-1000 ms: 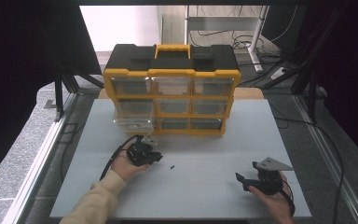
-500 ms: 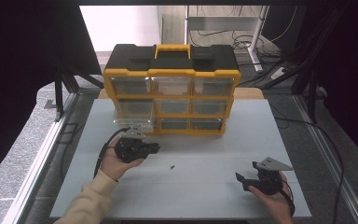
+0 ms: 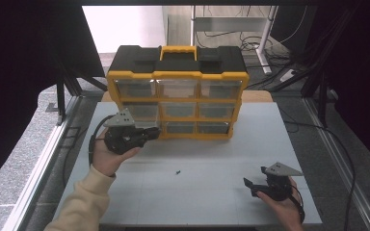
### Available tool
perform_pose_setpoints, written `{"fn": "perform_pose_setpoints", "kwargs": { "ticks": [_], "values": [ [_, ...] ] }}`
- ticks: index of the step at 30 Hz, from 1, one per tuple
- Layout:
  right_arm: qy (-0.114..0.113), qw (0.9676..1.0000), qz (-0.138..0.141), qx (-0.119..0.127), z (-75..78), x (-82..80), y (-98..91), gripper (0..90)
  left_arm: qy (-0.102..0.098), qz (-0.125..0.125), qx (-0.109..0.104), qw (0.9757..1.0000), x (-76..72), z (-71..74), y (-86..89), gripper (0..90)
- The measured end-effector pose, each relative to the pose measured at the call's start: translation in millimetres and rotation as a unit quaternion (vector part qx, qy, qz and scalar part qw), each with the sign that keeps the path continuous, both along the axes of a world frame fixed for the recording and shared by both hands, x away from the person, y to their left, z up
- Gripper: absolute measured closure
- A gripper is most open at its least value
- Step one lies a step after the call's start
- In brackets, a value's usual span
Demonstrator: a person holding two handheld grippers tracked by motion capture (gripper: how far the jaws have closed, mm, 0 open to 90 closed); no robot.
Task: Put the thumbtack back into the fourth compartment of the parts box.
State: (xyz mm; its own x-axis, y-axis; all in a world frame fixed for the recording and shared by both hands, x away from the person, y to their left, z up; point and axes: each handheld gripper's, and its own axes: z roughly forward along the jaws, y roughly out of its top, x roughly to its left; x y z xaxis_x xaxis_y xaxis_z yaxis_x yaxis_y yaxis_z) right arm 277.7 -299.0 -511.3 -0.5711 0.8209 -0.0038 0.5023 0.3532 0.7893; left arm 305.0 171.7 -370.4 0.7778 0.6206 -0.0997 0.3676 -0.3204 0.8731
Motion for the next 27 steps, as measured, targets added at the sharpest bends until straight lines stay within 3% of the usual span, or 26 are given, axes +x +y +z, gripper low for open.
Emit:
{"fn": "perform_pose_setpoints", "kwargs": {
  "ticks": [10,21,27],
  "values": [
    [0.000,1.0000,0.000,0.001,0.3,-0.2,-0.1,17.8,0.000,0.043,-0.016,0.9990,18.9,11.9,18.8,83.0],
    [0.001,1.0000,-0.001,0.001,-0.1,0.0,-0.1,17.8,0.003,0.090,-0.012,0.9958,37.7,11.4,38.8,82.9],
    [0.000,1.0000,0.000,0.001,-0.1,0.0,-0.1,17.7,0.008,0.103,-0.004,0.9947,43.6,7.3,42.7,82.5]
  ]
}}
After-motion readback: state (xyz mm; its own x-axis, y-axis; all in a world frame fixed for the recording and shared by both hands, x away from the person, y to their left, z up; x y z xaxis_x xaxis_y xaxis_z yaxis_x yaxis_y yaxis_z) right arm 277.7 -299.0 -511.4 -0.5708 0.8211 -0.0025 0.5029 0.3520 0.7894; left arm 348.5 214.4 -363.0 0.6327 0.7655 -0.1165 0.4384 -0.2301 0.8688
